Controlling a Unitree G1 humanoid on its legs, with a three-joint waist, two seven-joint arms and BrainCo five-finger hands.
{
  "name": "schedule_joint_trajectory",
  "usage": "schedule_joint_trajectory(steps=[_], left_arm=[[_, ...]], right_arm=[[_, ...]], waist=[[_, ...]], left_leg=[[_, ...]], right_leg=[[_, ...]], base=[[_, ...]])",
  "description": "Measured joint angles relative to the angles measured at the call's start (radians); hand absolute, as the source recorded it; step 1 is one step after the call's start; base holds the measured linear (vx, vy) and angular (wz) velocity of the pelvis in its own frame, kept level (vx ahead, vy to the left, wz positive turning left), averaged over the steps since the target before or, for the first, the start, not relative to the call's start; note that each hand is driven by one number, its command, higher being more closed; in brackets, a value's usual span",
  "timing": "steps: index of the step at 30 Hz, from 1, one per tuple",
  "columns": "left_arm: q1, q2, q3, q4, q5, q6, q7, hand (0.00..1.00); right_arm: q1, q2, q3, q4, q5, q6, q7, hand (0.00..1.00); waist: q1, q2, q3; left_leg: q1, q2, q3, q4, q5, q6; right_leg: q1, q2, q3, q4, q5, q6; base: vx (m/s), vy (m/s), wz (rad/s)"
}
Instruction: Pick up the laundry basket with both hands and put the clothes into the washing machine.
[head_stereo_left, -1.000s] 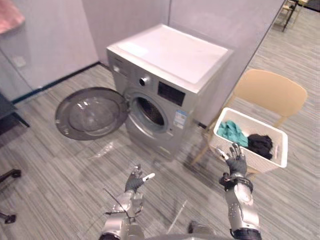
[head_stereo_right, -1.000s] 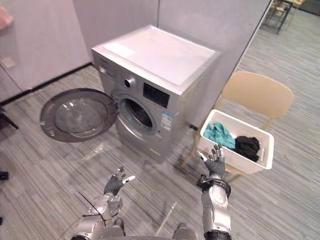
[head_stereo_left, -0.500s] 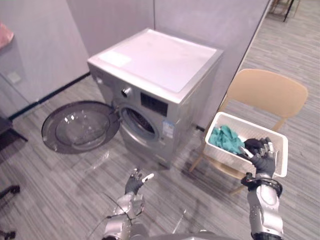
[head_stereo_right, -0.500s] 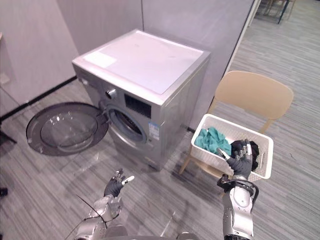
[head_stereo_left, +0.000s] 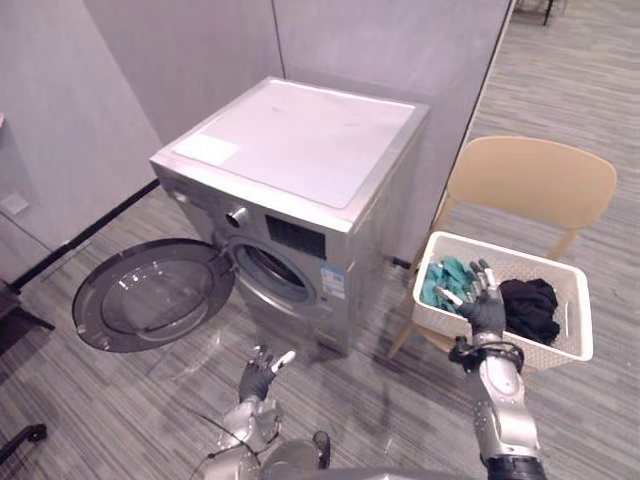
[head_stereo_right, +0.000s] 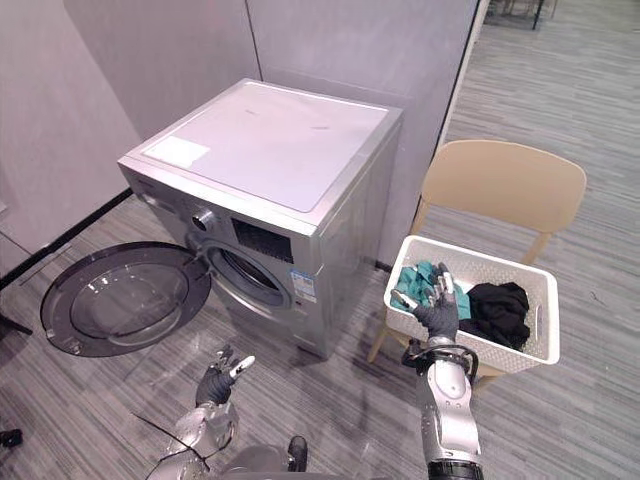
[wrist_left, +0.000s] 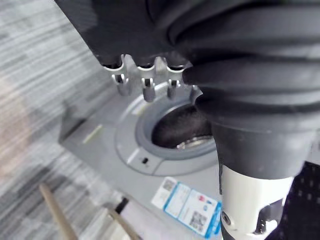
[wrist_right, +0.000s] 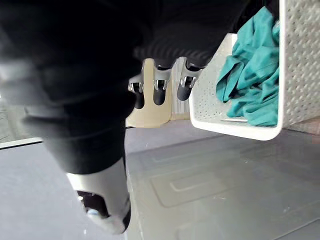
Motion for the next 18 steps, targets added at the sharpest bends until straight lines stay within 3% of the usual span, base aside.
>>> schedule_joint_trajectory(steps=[4,7,9,10,11,13,14,16,17,18], left_arm=[[-0.008,0.0,-0.014,0.0,-0.002,0.001,0.015,0.0],[-0.036,-0.013,-0.042,0.001,-0.001,0.004,0.019,0.0],[-0.069,-0.003,-0.056,0.002,0.002,0.013,0.016,0.0],[-0.075,-0.005,-0.055,0.002,0.004,0.014,0.016,0.0],[-0.088,-0.001,-0.058,0.003,0.008,0.015,0.017,0.0],[-0.099,0.022,-0.053,0.009,0.009,0.015,0.018,0.0],[-0.098,0.034,-0.043,0.031,0.009,0.015,0.022,0.0],[-0.098,0.048,-0.044,0.055,0.008,0.015,0.023,0.0],[-0.098,0.058,-0.045,0.068,0.009,0.016,0.023,0.0],[-0.099,0.071,-0.047,0.081,0.009,0.017,0.022,0.0]], right_arm=[[0.062,0.001,-0.008,0.003,-0.001,0.018,-0.001,0.0],[0.09,0.008,-0.038,0.0,-0.009,0.022,-0.002,0.0],[0.103,0.033,-0.067,-0.014,-0.01,0.024,-0.001,0.0],[0.103,0.038,-0.068,-0.021,-0.011,0.026,-0.001,0.0],[0.1,0.037,-0.067,-0.041,-0.017,0.026,0.0,0.0],[0.079,0.037,-0.069,-0.065,-0.028,0.026,0.001,0.0],[0.054,0.036,-0.078,-0.066,-0.04,0.026,0.002,0.0],[0.04,0.036,-0.098,-0.066,-0.049,0.027,0.001,0.0],[0.04,0.036,-0.119,-0.066,-0.049,0.027,-0.001,0.0],[0.05,0.032,-0.141,-0.063,-0.049,0.029,-0.003,0.0]], waist=[[-0.032,-0.029,-0.007],[-0.052,-0.03,-0.004],[-0.058,-0.049,0.008],[-0.058,-0.038,0.012],[-0.053,-0.045,0.007],[-0.047,-0.032,0.015],[-0.043,-0.027,0.017],[-0.036,-0.029,0.016],[-0.034,-0.052,0.006],[-0.034,-0.093,-0.007]], left_leg=[[0.0,-0.004,0.015,-0.021,0.003,-0.003],[0.006,0.012,0.012,-0.027,0.001,0.0],[0.046,0.023,0.01,-0.032,0.0,0.012],[0.051,0.029,0.01,-0.031,-0.001,0.013],[0.059,0.039,0.007,-0.036,-0.003,0.011],[0.056,0.064,0.006,-0.037,-0.005,-0.005],[0.059,0.095,0.01,-0.037,-0.009,-0.028],[0.058,0.121,0.02,-0.035,-0.015,-0.061],[0.052,0.13,0.02,-0.033,-0.026,-0.09],[0.058,0.127,0.01,-0.035,-0.032,-0.122]], right_leg=[[-0.026,-0.005,0.009,0.005,0.001,0.001],[-0.139,0.001,0.006,0.246,0.0,0.004],[-0.235,-0.013,0.027,0.496,0.029,0.015],[-0.245,-0.015,0.028,0.527,0.024,-0.014],[-0.265,-0.036,0.03,0.543,0.009,-0.035],[-0.291,-0.085,0.027,0.499,0.012,-0.04],[-0.294,-0.115,0.032,0.41,0.018,-0.04],[-0.292,-0.121,0.055,0.284,0.05,-0.02],[-0.275,-0.121,0.083,0.185,0.114,0.013],[-0.25,-0.13,0.079,0.117,0.166,0.102]], base=[[0.05,-0.006,-0.18],[0.06,-0.006,-0.03],[0.08,-0.032,0.13],[0.07,-0.05,0.13],[0.07,-0.078,0.05],[0.05,-0.126,-0.08],[0.02,-0.165,-0.2],[0.03,-0.287,-0.26],[0.05,-0.464,-0.08],[0.07,-0.454,-0.02]])
